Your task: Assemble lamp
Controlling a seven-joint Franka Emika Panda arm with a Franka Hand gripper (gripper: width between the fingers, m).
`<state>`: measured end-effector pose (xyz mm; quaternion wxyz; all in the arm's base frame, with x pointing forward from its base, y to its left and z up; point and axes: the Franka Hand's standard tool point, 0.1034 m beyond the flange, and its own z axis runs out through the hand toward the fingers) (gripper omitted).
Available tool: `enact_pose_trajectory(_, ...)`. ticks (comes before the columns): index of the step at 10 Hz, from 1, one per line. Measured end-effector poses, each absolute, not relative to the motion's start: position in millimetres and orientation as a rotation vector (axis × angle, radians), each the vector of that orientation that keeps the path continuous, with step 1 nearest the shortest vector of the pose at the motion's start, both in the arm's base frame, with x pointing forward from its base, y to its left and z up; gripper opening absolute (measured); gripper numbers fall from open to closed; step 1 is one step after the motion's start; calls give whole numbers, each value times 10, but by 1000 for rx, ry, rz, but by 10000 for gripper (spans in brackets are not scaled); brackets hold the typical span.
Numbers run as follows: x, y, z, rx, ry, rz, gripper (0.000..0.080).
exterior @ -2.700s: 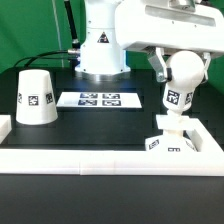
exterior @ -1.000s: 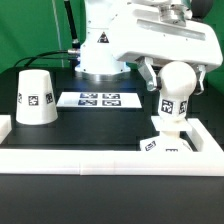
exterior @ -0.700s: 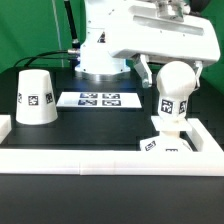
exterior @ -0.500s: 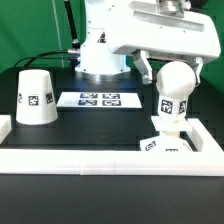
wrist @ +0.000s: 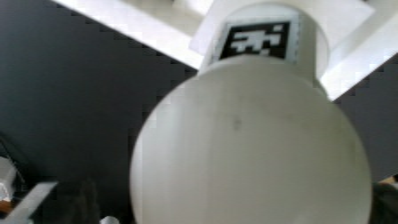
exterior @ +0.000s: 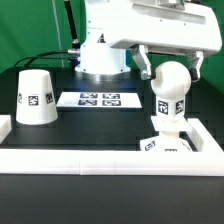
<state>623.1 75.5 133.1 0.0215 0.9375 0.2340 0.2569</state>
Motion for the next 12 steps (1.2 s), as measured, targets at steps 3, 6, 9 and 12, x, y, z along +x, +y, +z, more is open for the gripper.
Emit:
enact_pose_trajectory(3,6170,914,1269,3023,691,551,698)
enact_pose_trajectory(6,6104,1003,1226,3088,690,283,698)
enact_pose_trajectory(9,6121,963,1189,3091,717,181,698)
enact_pose_trajectory(12,6142,904,1206,3091,703,186,698)
